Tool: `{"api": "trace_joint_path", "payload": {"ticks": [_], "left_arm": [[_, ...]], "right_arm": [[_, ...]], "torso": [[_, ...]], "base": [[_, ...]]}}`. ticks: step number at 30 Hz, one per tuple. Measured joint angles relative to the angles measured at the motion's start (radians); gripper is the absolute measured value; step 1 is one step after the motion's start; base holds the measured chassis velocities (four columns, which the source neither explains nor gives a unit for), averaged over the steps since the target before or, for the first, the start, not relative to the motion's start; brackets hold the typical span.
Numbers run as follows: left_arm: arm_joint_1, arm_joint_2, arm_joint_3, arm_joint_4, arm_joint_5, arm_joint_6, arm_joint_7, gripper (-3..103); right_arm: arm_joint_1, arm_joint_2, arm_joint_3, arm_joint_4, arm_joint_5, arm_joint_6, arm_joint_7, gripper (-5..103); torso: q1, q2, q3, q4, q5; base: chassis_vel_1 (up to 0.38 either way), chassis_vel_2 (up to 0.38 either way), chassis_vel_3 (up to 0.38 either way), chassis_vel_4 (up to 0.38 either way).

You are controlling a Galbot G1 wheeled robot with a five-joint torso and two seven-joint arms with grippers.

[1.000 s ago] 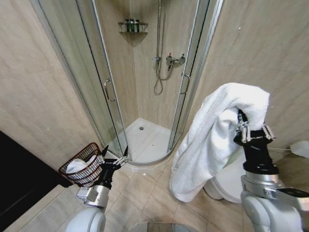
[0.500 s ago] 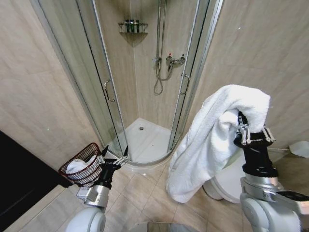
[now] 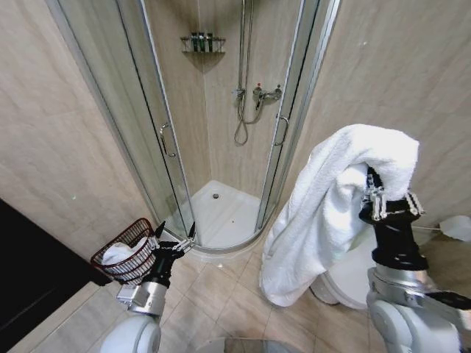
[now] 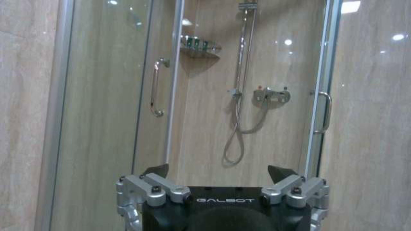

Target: Discard the used towel into the hamper.

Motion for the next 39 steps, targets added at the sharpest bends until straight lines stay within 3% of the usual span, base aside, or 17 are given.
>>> {"api": "trace_joint_path", "payload": {"ticks": [33,39], "left_arm": [[0.0,0.0,0.0,0.0,0.0,0.0,0.0,100],[0.0,0.0,0.0,0.0,0.0,0.0,0.0,100]], "right_arm": [[-0.032,-0.077,0.034,0.0,0.067,-0.044,0.01,16],[-0.036,-0.077,0.042,0.0,0.068,-0.046,0.011,16]], "torso": [[-0.003,-0.007,-0.004,0.0007,0.0],[-0.003,-0.007,-0.004,-0.0004,0.0001]], "base": [[0.062,0.061,0.062,0.059],[0.011,0.026,0.013,0.007]]}}
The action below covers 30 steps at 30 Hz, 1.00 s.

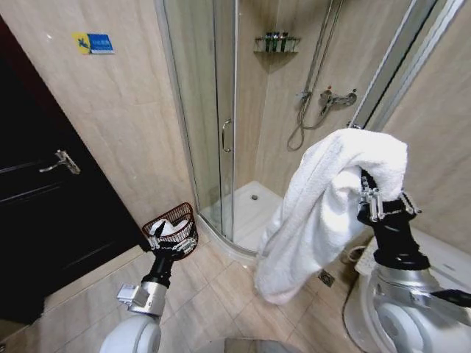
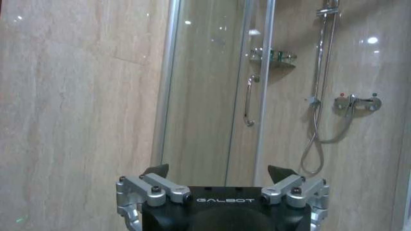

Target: Discard the used towel into the hamper.

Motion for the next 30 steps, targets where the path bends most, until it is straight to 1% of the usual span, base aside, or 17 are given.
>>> {"api": "trace_joint_path", "payload": {"ticks": [11,17,30], "left_arm": [[0.0,0.0,0.0,0.0,0.0,0.0,0.0,100],[0.0,0.0,0.0,0.0,0.0,0.0,0.0,100],[0.0,0.0,0.0,0.0,0.0,0.0,0.0,100]], "right_arm": [[0.022,0.006,-0.008,0.0,-0.007,0.0,-0.006,16],[0.028,0.011,-0.013,0.0,-0.013,0.003,-0.01,16],[0.062,0.012,-0.023,0.0,-0.025,0.006,-0.02,16]], "torso": [[0.0,-0.001,0.0,0.0006,-0.0002],[0.0,-0.001,0.0,0.0002,-0.0002],[0.0,-0.001,-0.001,0.0005,0.0]], "base": [[0.072,0.046,-0.045,-0.054],[0.07,0.073,-0.096,-0.076],[0.039,0.055,-0.045,-0.053]]}}
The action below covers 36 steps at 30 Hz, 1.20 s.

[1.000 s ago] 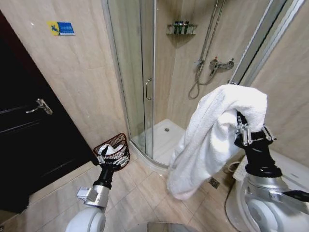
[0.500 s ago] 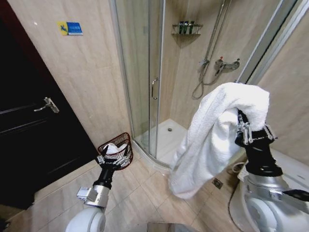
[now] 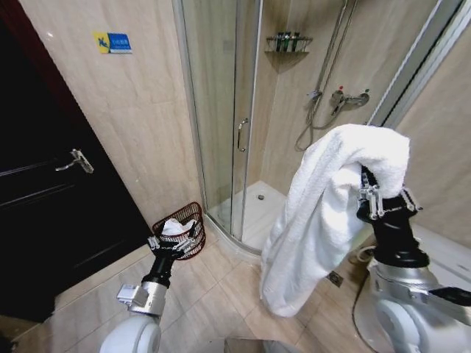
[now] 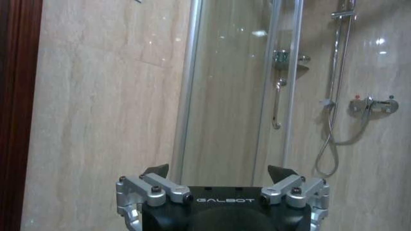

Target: Discard the used towel into the hamper.

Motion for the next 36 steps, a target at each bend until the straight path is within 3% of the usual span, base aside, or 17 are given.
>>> {"api": "trace_joint_path", "payload": {"ticks": [23,36], "left_arm": [[0.0,0.0,0.0,0.0,0.0,0.0,0.0,100],[0.0,0.0,0.0,0.0,0.0,0.0,0.0,100]], "right_arm": [[0.031,-0.011,0.001,0.0,0.009,-0.006,-0.006,16],[0.048,-0.036,0.003,0.0,0.055,-0.005,-0.014,16]], "torso": [[0.0,0.0,0.0,0.0002,-0.0006],[0.0,0.0,0.0,-0.0001,-0.0001]], "base": [[0.109,0.103,-0.111,-0.103],[0.001,0.005,0.002,-0.001]]}}
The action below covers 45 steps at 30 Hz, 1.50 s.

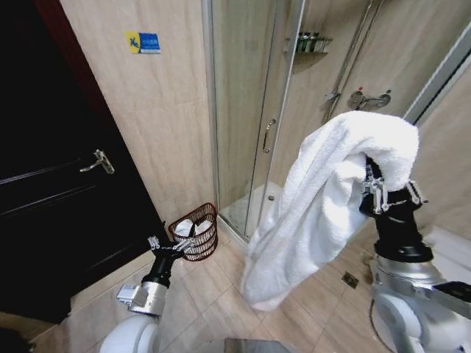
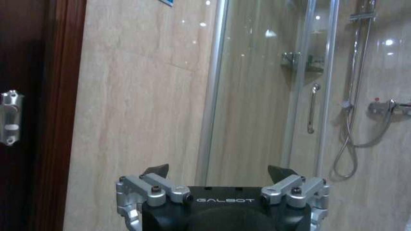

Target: Discard the used towel into the hamper.

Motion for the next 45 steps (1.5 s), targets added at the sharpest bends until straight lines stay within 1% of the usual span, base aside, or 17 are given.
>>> {"api": "trace_joint_path", "payload": {"ticks": [15,28,29,35,45], "left_arm": [[0.0,0.0,0.0,0.0,0.0,0.0,0.0,100],[0.0,0.0,0.0,0.0,0.0,0.0,0.0,100],[0.0,0.0,0.0,0.0,0.0,0.0,0.0,100],[0.0,0.0,0.0,0.0,0.0,0.0,0.0,100],[0.0,0.0,0.0,0.0,0.0,0.0,0.0,100]], "right_arm": [[0.034,-0.037,0.004,0.0,0.047,-0.002,0.001,16],[0.061,-0.071,0.011,0.0,0.074,0.001,0.018,16],[0.064,-0.073,0.011,0.0,0.074,0.002,0.02,16],[0.07,-0.075,0.01,0.0,0.074,0.01,0.024,16],[0.077,-0.072,0.005,0.0,0.071,0.022,0.021,16]], "torso": [[0.0,0.0,0.0,0.0,0.0],[0.0,0.0,0.0,0.0,0.0001],[0.0,0.0,0.0,0.0004,0.0002],[0.0,0.0,0.0,0.0,0.0],[0.0,0.0,0.0,0.0002,0.0001]], "base": [[0.023,0.024,0.025,0.03],[0.104,0.105,0.105,0.102],[0.146,0.131,0.133,0.144],[0.13,0.125,0.123,0.12],[0.123,0.128,0.123,0.13]]}}
